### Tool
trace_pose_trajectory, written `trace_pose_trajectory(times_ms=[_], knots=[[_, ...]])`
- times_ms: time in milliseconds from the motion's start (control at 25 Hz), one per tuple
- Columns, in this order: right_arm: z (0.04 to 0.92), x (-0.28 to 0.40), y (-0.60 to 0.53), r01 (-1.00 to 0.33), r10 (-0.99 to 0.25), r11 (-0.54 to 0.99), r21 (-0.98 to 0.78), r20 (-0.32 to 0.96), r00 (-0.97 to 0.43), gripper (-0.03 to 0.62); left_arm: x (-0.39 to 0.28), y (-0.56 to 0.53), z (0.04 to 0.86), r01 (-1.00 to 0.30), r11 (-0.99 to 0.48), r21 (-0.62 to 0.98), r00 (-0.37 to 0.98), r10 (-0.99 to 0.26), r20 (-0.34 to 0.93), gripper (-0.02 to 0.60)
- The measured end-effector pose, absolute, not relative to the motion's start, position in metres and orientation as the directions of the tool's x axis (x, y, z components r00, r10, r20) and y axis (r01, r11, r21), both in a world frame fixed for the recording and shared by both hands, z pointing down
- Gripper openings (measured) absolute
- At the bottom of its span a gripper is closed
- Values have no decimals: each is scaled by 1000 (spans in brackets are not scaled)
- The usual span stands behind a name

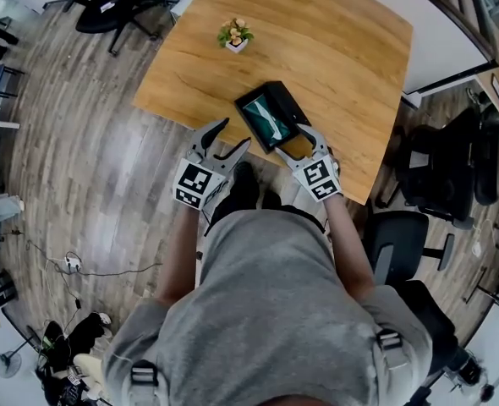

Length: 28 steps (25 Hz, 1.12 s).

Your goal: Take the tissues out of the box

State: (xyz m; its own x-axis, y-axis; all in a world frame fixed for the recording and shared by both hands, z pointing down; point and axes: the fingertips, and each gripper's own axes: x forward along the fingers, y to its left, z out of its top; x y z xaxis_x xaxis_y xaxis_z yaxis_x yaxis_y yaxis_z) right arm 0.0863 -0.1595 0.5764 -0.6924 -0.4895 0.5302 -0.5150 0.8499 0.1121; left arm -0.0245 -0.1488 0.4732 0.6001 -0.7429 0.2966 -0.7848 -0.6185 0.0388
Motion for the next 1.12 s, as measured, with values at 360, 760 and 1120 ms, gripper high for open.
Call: trace_pose_trajectory(times_ms=[360, 760, 1120], knots=[[601, 68, -179, -543, -489, 835, 87, 571, -660, 313, -40, -176, 496, -735, -675, 62, 654, -682, 326, 265], [621, 52, -212, -599, -518, 796, 87, 610, -599, 314, -66, -212, 517, -679, -730, 77, 705, -620, 344, 265], [642, 53, -215, -626, -496, 779, 47, 658, -567, 288, -59, -225, 528, -620, -779, 94, 748, -551, 370, 265]])
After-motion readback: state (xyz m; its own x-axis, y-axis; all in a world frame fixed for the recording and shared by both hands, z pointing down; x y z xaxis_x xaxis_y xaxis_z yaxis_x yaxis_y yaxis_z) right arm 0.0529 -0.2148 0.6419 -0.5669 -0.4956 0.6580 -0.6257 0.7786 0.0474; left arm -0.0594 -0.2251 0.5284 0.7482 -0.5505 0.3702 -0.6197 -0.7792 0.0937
